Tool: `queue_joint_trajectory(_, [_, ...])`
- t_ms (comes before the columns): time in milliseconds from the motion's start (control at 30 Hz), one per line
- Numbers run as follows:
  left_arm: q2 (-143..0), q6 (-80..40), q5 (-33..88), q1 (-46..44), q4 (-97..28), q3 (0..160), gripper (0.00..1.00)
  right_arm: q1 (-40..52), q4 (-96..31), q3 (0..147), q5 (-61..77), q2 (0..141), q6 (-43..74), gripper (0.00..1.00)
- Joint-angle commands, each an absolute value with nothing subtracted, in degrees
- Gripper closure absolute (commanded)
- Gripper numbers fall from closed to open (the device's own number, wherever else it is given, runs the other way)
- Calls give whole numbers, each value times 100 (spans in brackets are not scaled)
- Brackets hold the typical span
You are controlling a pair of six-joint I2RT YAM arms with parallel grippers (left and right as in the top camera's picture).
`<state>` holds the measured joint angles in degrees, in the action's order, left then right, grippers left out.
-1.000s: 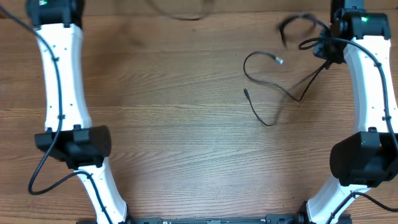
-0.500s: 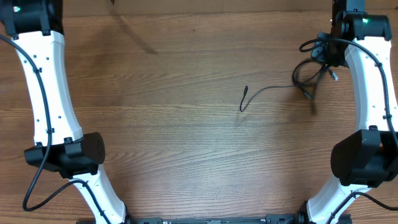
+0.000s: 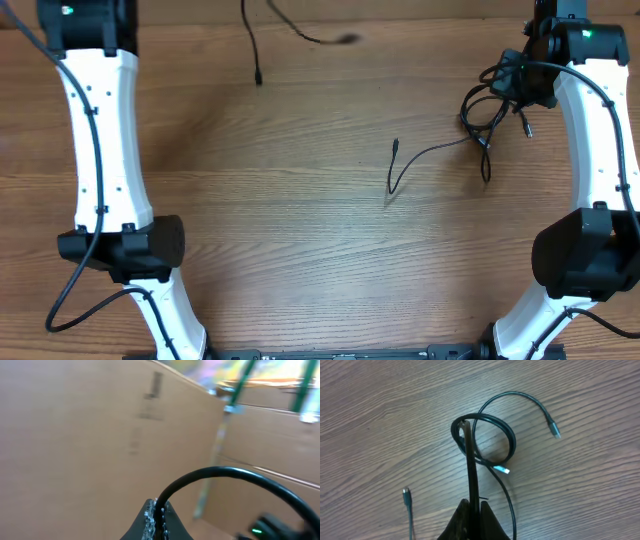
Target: Untangle cables
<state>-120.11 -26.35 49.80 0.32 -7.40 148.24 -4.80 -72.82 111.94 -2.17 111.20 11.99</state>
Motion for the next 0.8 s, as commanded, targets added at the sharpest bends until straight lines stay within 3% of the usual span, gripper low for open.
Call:
queue_joint_trajectory(0, [-11843,-2869,5400,-38,-711,14951,96,-484,-7279,11170,-93,11115,1236,96])
queue_joint_trajectory(767, [-11843,-2547,5310,298,-1260,14951,96,-484,-7216,11170,185,11115,1240,96])
